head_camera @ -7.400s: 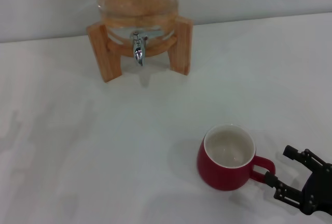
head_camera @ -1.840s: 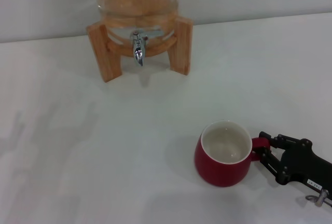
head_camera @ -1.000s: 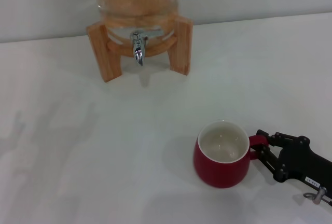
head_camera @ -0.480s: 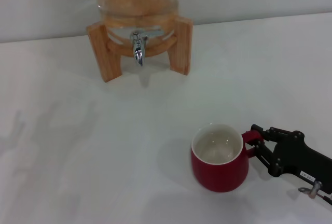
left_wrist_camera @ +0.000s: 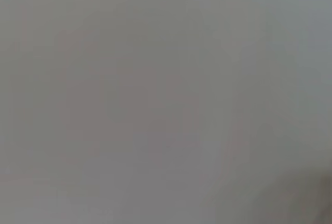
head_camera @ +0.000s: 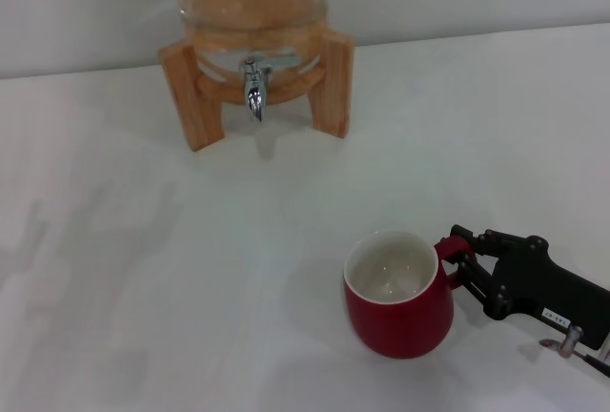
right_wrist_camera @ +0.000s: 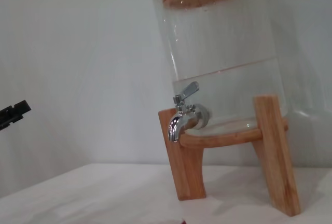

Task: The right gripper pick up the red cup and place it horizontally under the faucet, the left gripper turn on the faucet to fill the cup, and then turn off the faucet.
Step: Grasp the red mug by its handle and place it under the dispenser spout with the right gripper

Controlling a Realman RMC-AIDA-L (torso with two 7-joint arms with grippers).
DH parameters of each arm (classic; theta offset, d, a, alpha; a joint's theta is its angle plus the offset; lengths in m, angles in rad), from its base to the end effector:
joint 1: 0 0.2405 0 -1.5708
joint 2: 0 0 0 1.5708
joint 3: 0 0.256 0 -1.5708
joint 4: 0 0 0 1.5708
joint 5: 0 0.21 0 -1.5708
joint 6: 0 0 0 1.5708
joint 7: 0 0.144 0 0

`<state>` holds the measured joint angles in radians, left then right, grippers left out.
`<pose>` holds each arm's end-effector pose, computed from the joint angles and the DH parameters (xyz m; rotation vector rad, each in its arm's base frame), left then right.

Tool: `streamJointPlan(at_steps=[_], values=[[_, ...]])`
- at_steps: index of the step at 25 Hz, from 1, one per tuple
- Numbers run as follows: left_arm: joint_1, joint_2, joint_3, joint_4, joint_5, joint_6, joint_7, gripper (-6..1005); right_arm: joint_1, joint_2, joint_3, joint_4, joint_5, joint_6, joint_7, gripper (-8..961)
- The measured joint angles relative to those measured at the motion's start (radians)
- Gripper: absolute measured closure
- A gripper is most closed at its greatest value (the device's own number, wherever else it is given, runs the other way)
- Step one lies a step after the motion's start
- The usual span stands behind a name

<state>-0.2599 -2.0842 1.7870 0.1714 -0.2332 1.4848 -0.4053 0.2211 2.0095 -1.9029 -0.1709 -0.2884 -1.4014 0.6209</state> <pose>-0.3316 0.2729 0.0143 -1.5255 -0.5003 -1.0109 0.3371 0.2308 -0.0424 -2.1777 0.6541 0.9093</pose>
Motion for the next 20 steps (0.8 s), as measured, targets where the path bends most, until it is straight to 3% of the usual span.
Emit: streamJointPlan(at_steps=[20], values=[[-0.027,0.001,0.000,0.001,-0.001,-0.027,-0.001,152,0.053,-0.002,-0.001,0.001,0.000,0.024,0.022,772]])
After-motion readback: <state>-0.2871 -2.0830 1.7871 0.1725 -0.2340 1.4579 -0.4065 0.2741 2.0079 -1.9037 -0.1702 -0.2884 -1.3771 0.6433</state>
